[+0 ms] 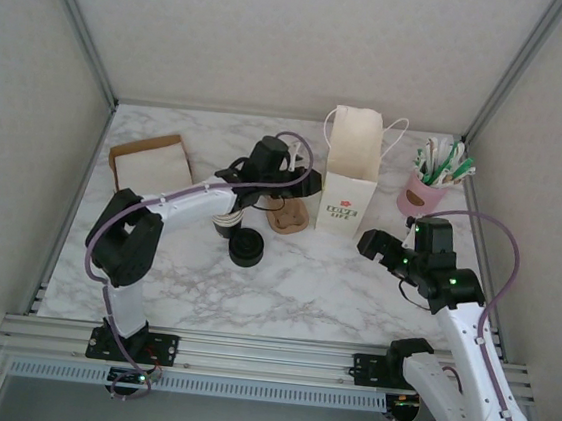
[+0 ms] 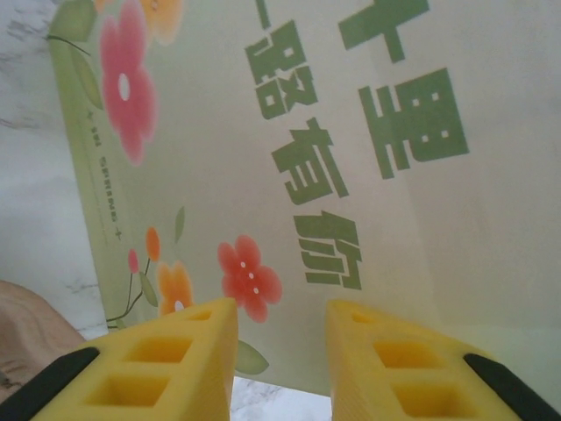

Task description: Pack the takeout coffee

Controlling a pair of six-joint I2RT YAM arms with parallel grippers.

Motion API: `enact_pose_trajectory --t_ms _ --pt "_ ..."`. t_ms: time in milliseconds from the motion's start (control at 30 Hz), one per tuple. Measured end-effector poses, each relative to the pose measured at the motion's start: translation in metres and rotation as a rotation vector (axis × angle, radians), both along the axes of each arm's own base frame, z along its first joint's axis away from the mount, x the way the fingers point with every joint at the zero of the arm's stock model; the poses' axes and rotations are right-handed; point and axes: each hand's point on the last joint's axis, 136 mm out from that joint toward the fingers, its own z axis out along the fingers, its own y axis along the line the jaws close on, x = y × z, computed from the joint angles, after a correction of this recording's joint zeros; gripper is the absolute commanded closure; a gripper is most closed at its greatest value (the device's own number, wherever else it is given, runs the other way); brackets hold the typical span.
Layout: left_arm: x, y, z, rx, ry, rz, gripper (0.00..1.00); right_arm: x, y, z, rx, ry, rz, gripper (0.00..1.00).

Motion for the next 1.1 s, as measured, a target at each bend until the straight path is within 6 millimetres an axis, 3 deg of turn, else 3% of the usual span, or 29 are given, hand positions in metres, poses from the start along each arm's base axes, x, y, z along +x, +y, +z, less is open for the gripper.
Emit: enact_pose_trajectory --t_ms 467,700,933,1100 --pt "-0.039 -0.039 -0.006 -0.006 0.026 -0.089 0.69 -0.001 -0.013 -0.018 -0.074 0.076 -0.046 0.01" --pt "-0.046 -0.029 -0.013 0.015 0.025 -0.066 0.65 -0.001 -0.022 -0.021 -0.098 0.095 -0.103 0.01" --pt "-0.052 -0.012 0.024 -0.003 -0.044 -0.026 0.48 -0.002 -0.023 -0.008 -0.078 0.044 -0.127 0.01" --pt "-0.056 0.007 0.052 0.0 -0.107 0.011 0.27 -0.006 -0.021 0.004 -0.05 -0.008 -0.111 0.01"
